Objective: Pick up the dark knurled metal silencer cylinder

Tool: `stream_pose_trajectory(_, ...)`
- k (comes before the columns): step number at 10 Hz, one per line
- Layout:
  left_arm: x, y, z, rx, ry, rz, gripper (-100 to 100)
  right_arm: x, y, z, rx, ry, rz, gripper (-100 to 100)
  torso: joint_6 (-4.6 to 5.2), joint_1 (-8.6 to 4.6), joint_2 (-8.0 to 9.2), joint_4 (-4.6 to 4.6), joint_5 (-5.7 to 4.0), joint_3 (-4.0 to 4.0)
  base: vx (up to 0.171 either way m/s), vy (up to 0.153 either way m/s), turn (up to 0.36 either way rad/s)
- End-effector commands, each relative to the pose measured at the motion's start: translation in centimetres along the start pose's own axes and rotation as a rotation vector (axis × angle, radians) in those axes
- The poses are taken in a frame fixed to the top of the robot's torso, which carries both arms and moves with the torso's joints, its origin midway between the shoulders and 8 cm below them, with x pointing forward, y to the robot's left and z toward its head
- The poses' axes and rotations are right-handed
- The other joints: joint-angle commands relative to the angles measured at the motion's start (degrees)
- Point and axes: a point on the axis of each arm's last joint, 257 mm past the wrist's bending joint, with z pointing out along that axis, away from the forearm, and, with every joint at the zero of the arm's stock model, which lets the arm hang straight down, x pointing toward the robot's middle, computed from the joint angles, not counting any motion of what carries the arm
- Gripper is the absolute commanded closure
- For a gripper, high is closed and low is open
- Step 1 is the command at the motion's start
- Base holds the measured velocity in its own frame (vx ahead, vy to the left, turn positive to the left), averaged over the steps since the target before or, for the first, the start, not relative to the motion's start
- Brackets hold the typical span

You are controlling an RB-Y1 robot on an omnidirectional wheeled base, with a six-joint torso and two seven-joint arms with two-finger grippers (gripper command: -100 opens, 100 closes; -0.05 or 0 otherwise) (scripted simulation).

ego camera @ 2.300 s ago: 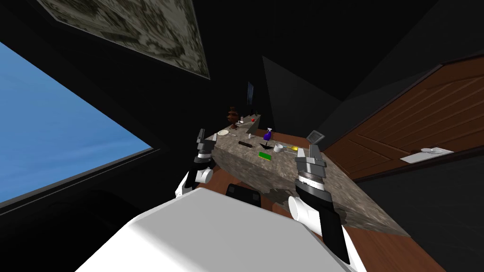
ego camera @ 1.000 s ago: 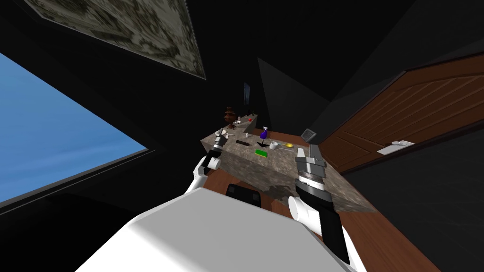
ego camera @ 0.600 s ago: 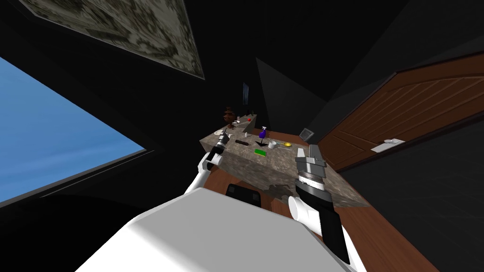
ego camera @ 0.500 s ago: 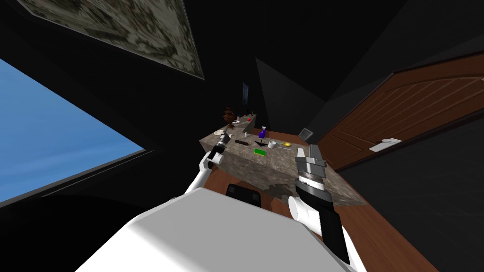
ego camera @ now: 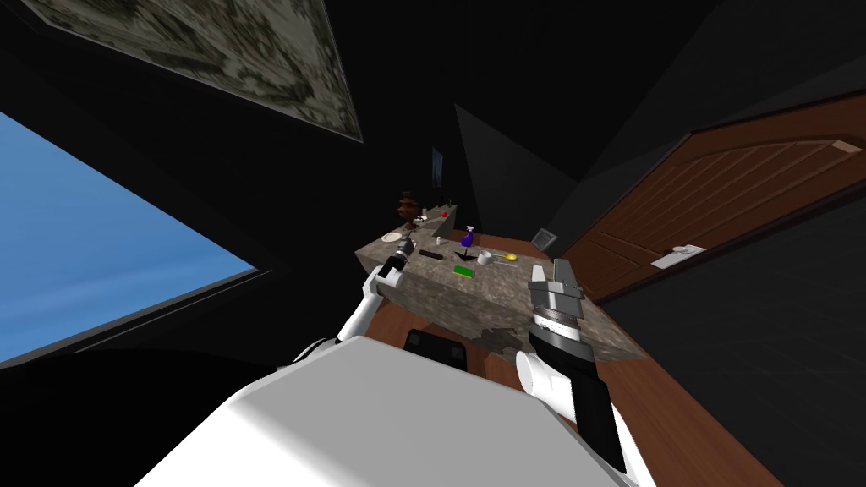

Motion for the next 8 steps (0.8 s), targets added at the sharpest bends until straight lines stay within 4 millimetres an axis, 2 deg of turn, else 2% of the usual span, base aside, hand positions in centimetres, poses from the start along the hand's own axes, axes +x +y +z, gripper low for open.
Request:
stream_pose_trajectory(1,0.0,1.2,0.8,-0.045,-0.011,0.001,-100,0.0,0.0,0.0,0.000,0.000,0.000,0,0.00,0.00,0.00,0.00,0.00,0.00,-0.009,-0.006,-0.035)
stream_pose_trajectory(4,-0.3,3.4,2.9,-0.133,-0.030,0.009,-100,0.0,0.0,0.0,0.000,0.000,0.000,0,-0.02,-0.01,0.00,0.00,0.00,0.00,-0.008,-0.008,-0.044)
stream_pose_trajectory(8,-0.8,6.1,4.5,-0.241,-0.061,0.015,-100,0.0,0.0,0.0,0.000,0.000,0.000,0,-0.01,-0.01,-0.03,-0.01,0.00,-0.01,-0.001,-0.004,-0.024)
